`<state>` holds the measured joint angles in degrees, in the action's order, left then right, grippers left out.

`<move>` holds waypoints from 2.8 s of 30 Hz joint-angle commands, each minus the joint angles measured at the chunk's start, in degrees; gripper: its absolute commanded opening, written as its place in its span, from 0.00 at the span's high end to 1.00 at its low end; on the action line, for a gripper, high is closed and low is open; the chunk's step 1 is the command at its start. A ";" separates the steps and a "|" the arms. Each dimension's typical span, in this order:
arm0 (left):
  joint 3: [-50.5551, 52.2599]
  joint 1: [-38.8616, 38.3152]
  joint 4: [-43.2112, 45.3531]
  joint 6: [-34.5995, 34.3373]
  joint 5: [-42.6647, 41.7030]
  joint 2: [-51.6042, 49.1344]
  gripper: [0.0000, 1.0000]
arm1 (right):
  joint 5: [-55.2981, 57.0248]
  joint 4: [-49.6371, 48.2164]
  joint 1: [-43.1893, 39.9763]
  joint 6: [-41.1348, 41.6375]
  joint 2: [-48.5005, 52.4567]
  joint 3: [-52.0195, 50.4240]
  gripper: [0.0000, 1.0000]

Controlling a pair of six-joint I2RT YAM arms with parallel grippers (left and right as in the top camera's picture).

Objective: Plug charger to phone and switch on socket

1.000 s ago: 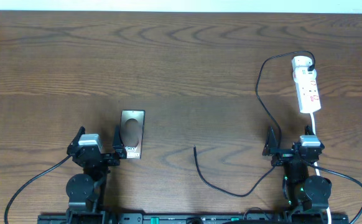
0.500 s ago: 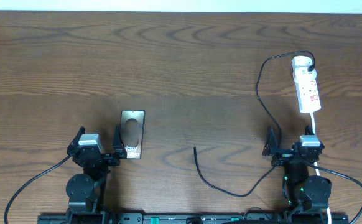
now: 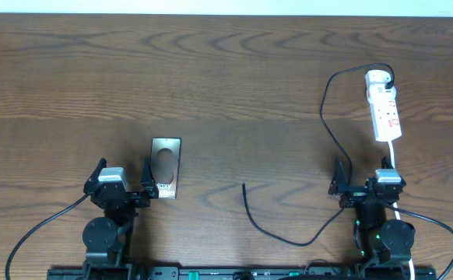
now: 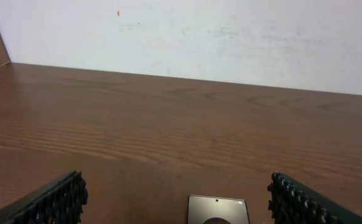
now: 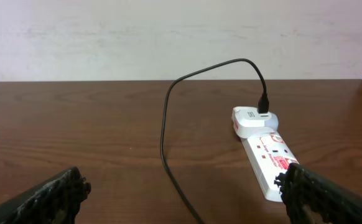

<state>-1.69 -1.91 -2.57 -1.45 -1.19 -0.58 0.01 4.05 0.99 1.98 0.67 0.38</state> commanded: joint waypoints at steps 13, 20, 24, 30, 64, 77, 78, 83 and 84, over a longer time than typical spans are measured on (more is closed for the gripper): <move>1.40 0.24 -1.49 0.13 0.15 0.35 0.08 | 0.48 0.24 0.39 0.57 -0.28 -0.07 0.01; 1.42 0.24 -1.49 0.13 0.15 0.35 0.08 | 0.48 0.24 0.39 0.57 -0.28 -0.07 0.01; 1.42 0.24 -1.49 0.13 0.15 0.35 0.08 | 0.48 0.24 0.39 0.57 -0.28 -0.07 0.01; 1.40 0.24 -1.49 0.13 0.15 0.35 0.08 | 0.48 0.24 0.39 0.57 -0.28 -0.07 0.01; -10.08 0.24 -0.83 0.17 -2.08 -4.46 0.08 | 0.48 0.24 0.39 0.57 -0.28 -0.07 0.01; -61.92 0.22 -32.46 0.20 -4.26 -53.22 0.08 | 0.48 0.24 0.39 0.57 -0.28 -0.07 0.01; -65.96 0.22 -35.74 0.17 -5.05 -56.87 0.08 | 0.48 0.24 0.39 0.57 -0.28 -0.07 0.01; -81.83 0.22 -51.10 0.15 -6.36 -72.85 0.08 | 0.48 0.24 0.39 0.57 -0.28 -0.07 0.01; -82.64 0.22 -52.04 0.13 -6.36 -74.66 0.08 | 0.48 0.24 0.39 0.57 -0.28 -0.07 0.01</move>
<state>-79.72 -1.93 -51.42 -1.43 -6.20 -69.69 0.03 4.08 0.99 2.00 0.69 0.38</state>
